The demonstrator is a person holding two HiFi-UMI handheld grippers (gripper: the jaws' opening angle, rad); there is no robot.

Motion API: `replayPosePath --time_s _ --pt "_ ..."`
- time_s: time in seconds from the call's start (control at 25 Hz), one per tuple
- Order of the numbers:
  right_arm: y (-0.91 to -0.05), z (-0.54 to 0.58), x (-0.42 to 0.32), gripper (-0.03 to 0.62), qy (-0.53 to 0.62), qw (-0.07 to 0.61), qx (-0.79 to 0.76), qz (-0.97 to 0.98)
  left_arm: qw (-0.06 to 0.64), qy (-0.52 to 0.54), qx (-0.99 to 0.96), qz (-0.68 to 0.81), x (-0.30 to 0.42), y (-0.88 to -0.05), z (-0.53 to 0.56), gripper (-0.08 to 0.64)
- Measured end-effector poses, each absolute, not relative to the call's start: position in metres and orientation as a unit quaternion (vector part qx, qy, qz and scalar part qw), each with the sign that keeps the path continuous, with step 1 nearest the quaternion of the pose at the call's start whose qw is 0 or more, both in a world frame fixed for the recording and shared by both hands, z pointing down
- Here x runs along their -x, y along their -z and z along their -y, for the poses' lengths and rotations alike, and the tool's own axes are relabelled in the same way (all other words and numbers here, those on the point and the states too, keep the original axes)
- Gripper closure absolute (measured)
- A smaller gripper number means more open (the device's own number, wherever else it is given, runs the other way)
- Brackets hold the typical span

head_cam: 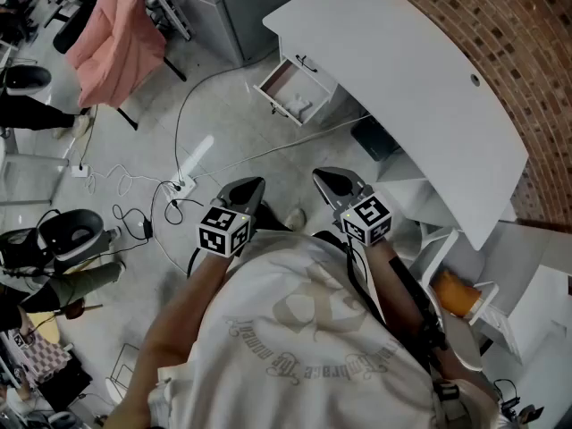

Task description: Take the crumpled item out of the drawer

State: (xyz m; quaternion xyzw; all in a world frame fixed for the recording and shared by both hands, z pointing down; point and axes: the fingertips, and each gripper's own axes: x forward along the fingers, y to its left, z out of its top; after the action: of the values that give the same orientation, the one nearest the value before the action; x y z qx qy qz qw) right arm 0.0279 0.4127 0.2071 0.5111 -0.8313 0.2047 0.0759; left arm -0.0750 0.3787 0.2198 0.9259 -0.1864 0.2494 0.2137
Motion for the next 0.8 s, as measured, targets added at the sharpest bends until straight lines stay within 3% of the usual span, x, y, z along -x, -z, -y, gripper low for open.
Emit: replayPosePath --time_s 0.8 --pt "-0.211 -0.403 -0.034 0.586 -0.196 0.095 -0.511 0.832 0.221 -0.230 -0.926 0.200 0.073 -0.214 -0.367 0.558"
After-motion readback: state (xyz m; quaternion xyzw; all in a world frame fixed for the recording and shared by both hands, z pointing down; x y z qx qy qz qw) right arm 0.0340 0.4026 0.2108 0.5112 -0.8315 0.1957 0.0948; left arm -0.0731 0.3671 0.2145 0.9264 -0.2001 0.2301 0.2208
